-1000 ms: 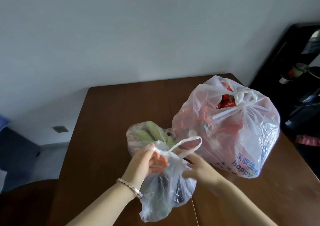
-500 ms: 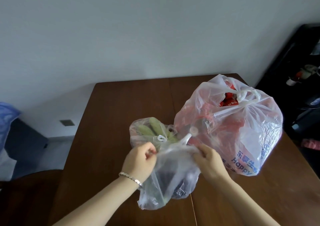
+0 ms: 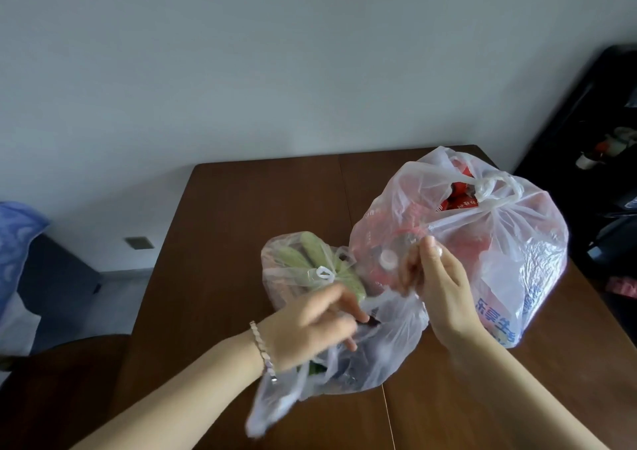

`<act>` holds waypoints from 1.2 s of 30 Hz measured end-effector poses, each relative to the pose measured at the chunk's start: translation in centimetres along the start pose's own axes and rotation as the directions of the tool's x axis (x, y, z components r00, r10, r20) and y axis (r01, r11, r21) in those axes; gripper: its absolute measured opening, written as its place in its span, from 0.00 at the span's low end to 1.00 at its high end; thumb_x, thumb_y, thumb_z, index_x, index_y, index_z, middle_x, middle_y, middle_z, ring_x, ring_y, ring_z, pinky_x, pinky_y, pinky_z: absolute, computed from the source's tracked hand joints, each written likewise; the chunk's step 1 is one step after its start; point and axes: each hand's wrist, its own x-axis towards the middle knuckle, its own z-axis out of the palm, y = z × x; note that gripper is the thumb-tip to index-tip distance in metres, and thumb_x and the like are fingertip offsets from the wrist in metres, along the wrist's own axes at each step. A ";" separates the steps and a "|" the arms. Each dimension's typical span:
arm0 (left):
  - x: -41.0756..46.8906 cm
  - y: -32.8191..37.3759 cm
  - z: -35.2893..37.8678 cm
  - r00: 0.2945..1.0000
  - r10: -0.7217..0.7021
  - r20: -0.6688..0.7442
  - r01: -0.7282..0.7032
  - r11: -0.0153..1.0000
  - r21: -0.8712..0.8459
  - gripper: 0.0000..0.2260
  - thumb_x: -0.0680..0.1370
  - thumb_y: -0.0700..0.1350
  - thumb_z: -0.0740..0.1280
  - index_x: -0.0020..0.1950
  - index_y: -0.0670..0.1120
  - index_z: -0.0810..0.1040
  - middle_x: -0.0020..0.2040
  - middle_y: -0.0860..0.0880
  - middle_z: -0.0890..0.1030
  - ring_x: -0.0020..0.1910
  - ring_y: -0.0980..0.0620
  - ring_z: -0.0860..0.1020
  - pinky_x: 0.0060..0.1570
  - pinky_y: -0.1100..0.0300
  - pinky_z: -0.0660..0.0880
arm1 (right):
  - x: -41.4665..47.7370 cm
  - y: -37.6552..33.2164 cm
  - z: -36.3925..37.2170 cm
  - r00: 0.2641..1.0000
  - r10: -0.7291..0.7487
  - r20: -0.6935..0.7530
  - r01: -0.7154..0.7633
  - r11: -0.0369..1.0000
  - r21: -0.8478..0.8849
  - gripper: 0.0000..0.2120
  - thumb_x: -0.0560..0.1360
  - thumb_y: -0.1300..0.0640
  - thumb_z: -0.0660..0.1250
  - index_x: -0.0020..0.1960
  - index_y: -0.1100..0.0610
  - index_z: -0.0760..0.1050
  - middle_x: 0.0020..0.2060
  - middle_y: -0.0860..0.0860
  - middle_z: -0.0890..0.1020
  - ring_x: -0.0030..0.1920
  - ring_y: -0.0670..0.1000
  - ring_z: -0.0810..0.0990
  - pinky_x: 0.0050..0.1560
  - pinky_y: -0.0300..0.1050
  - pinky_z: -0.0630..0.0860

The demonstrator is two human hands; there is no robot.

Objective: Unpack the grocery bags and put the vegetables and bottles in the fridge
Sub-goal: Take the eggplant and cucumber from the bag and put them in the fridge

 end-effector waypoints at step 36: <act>-0.1 -10.4 1.5 0.937 -0.210 -0.278 0.336 0.752 0.567 0.47 0.73 0.36 0.65 0.70 0.62 0.30 0.74 0.50 0.50 0.62 0.52 0.71 0.43 0.70 0.73 | -2.9 11.3 6.3 0.838 0.447 0.312 0.373 -0.053 -0.926 0.45 0.69 0.36 0.67 0.75 0.59 0.54 0.68 0.66 0.62 0.67 0.67 0.64 0.62 0.58 0.67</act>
